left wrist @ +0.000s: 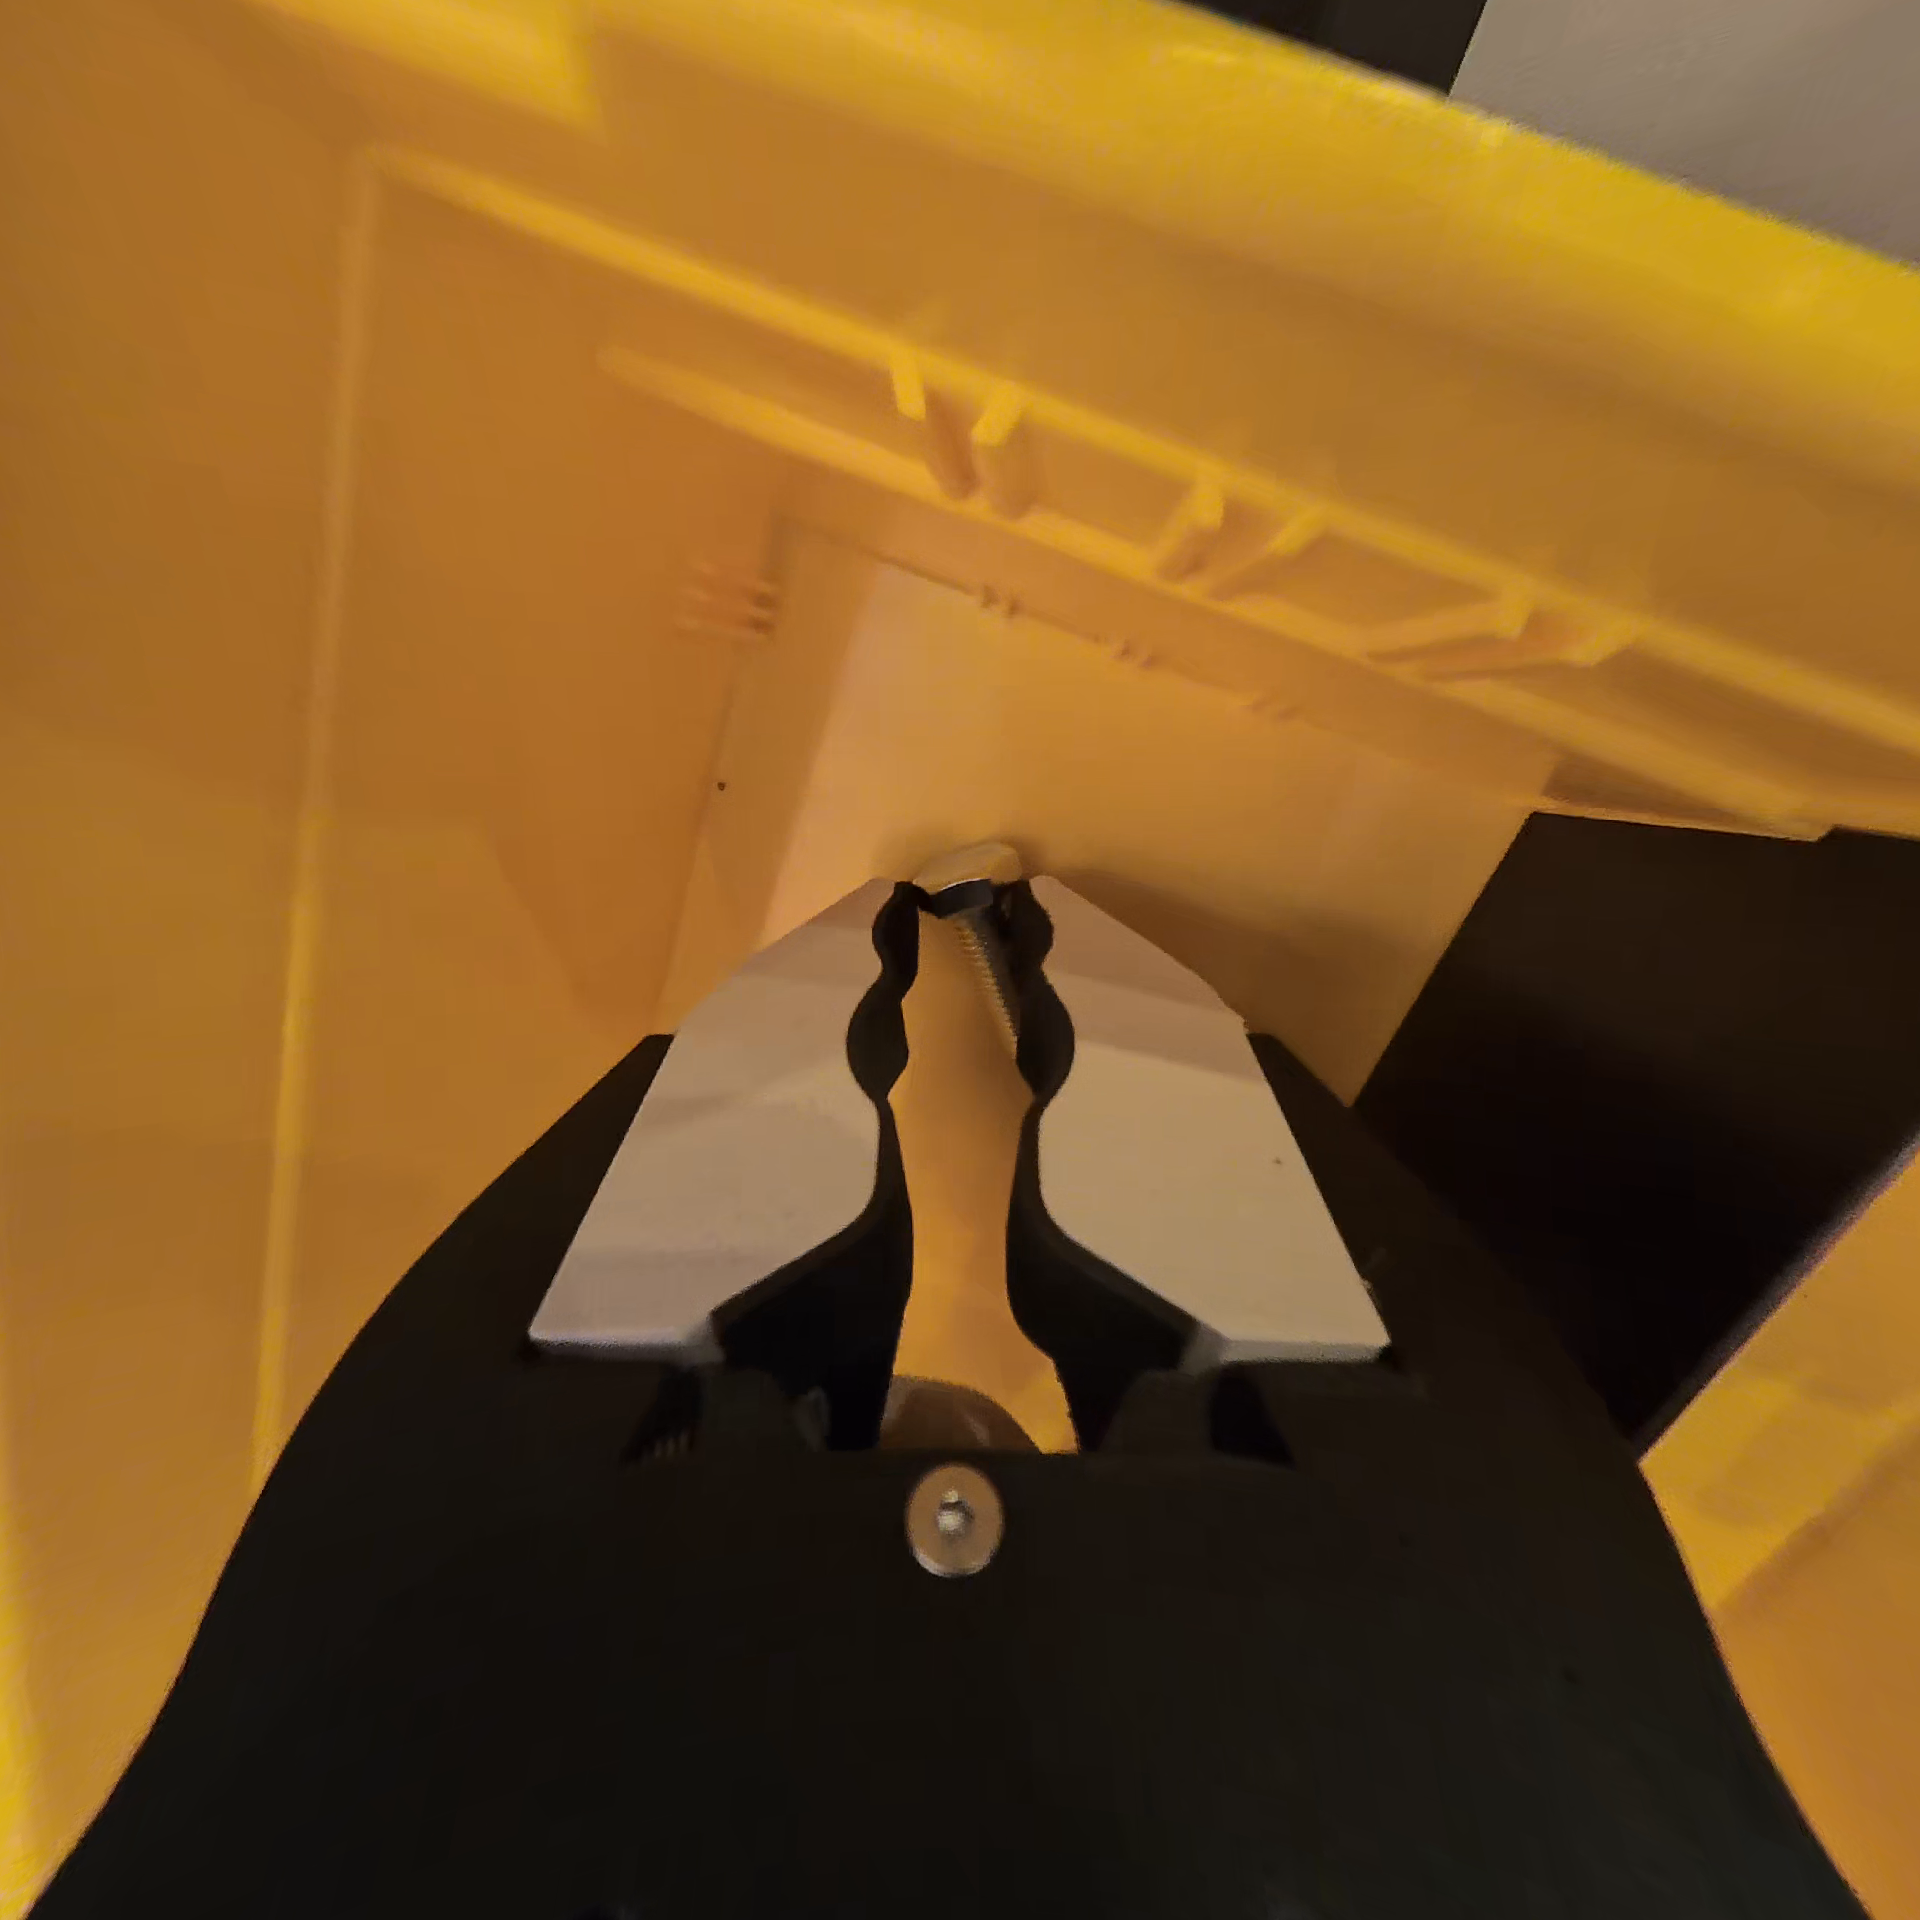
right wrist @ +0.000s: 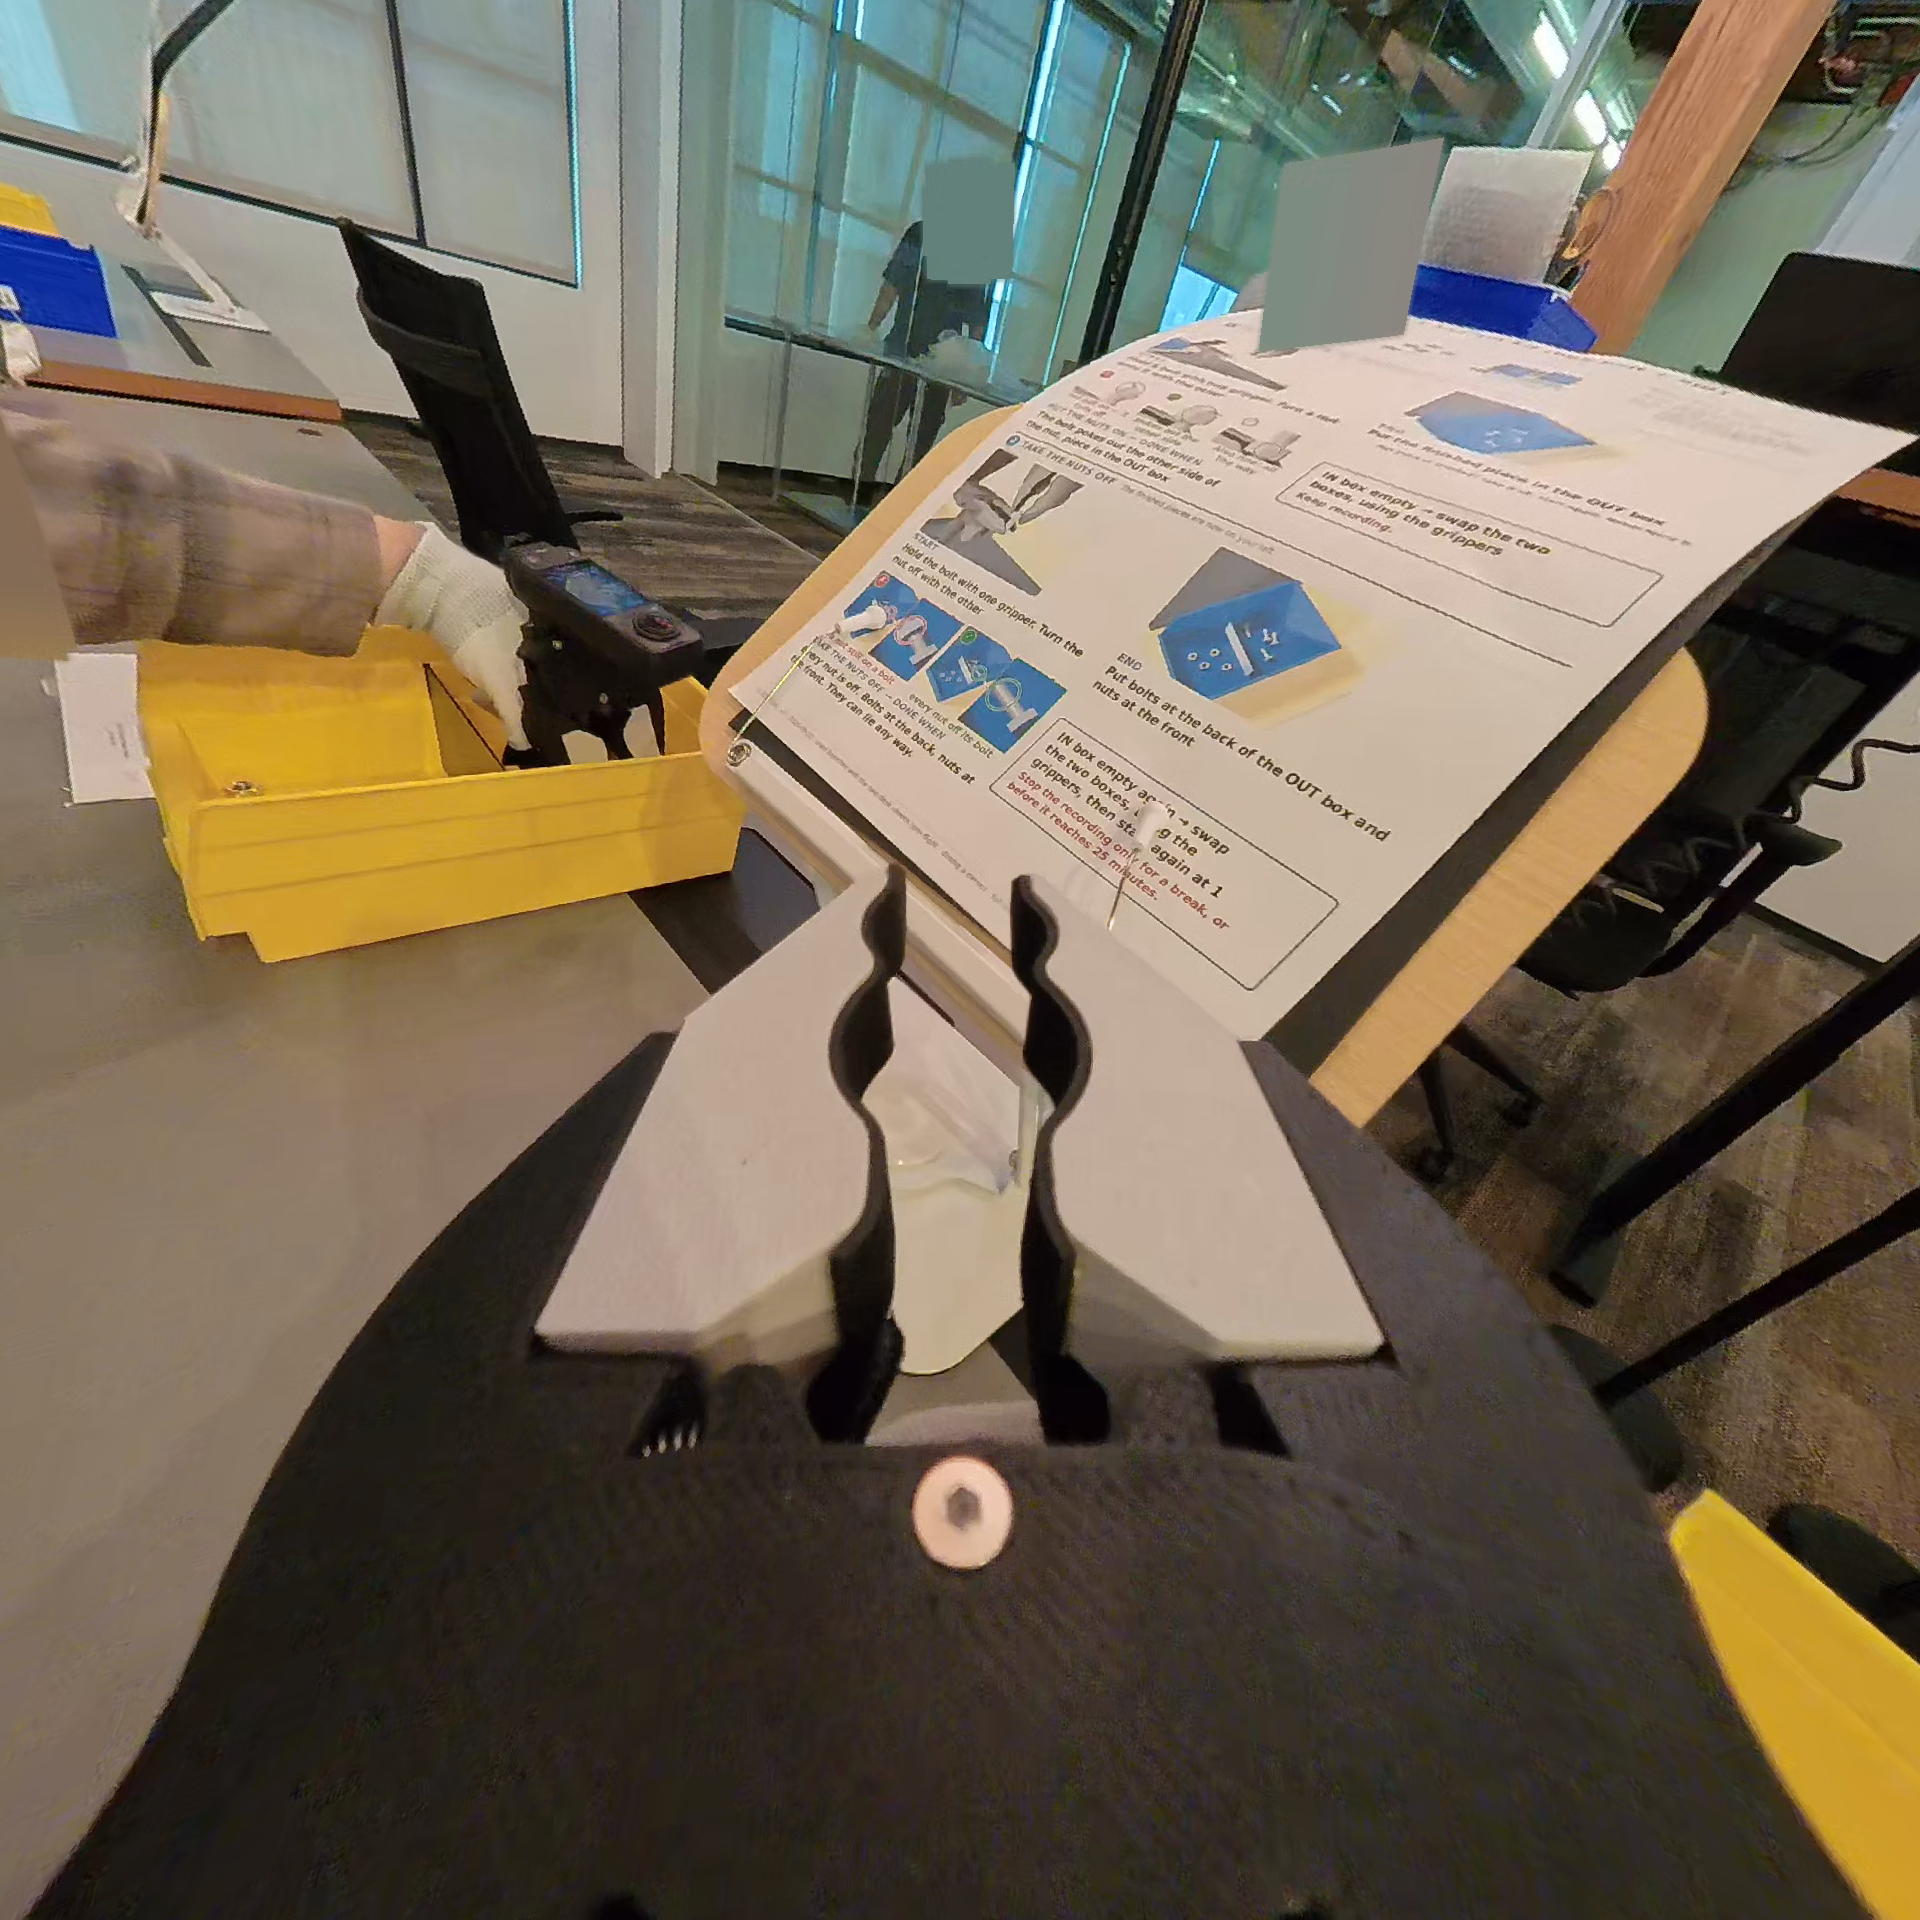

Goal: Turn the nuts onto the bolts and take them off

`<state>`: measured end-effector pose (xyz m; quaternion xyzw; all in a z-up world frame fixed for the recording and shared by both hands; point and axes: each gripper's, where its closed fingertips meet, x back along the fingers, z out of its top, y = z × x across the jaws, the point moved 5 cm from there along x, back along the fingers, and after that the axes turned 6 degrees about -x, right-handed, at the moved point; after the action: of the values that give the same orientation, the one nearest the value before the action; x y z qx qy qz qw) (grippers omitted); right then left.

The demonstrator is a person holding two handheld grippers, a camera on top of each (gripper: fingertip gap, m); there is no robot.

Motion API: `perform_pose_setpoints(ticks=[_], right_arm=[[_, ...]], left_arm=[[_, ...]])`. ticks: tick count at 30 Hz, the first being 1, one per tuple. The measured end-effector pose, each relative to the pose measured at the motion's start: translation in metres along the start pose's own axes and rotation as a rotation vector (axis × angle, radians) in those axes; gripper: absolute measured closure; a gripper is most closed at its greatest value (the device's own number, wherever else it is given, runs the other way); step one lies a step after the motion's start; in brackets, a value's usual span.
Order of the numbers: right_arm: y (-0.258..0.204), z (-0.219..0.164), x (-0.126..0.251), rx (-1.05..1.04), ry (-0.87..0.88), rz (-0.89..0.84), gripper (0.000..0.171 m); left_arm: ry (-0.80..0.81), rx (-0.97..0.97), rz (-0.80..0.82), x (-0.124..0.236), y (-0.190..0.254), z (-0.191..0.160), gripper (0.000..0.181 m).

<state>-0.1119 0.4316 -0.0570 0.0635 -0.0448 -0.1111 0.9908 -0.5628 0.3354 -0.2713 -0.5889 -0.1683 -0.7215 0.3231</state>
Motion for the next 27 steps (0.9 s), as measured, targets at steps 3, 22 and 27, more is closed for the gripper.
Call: perform_pose_setpoints(ticks=[3,22,27], right_arm=[[0.001,0.003,0.003,-0.002,0.011,-0.002,0.153],[-0.034,0.009,-0.012,-0.049,-0.016,0.153,0.146],[-0.072,0.01,-0.042,-0.076,-0.041,0.224,0.137]], left_arm=[[0.002,0.009,0.031,0.001,-0.001,-0.003,0.164],[0.268,0.013,0.536,0.122,0.018,0.021,0.165],[0.327,-0.099,0.791,0.179,0.062,0.056,0.165]])
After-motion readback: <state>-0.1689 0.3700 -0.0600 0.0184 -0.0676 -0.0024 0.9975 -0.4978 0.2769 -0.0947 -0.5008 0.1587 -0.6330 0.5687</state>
